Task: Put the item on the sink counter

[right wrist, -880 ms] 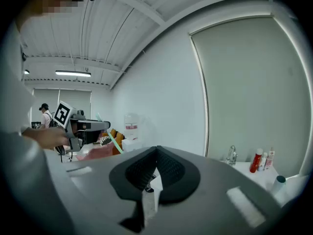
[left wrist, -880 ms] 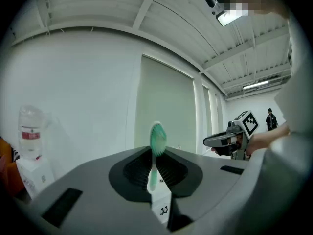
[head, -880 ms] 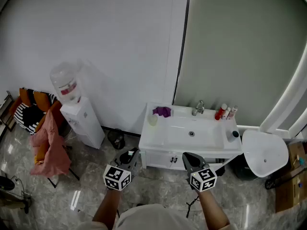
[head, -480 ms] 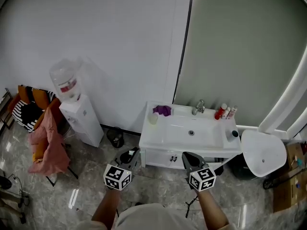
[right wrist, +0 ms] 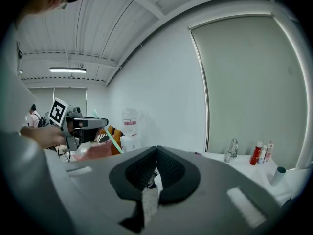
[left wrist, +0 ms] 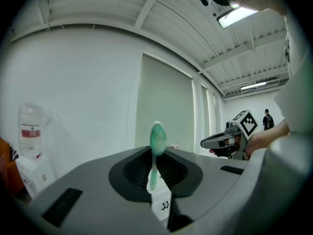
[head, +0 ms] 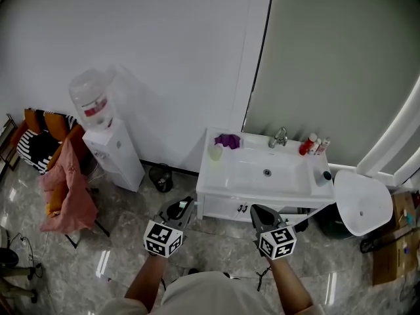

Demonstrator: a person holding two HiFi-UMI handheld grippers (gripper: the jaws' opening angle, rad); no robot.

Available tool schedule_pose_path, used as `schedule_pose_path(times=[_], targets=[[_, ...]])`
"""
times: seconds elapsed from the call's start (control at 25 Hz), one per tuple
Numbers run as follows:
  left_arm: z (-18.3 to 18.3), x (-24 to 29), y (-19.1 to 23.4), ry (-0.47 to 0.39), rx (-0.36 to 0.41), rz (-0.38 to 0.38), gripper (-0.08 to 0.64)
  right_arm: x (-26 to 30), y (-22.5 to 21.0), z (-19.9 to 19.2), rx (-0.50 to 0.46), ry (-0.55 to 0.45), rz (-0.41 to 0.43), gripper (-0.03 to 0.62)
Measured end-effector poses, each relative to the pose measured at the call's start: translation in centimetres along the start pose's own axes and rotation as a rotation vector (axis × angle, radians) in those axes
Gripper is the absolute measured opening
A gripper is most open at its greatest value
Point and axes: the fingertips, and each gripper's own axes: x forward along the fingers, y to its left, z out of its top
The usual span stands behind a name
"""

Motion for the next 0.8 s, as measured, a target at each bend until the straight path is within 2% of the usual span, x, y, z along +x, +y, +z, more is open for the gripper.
schedule_pose_path(times=[0.8], targets=[[-2.4, -0.8, 3.6, 0.026, -0.003, -0.086, 0.032, 2.3, 3.7, -1.9, 0.031, 0.024, -0.082, 0.011]])
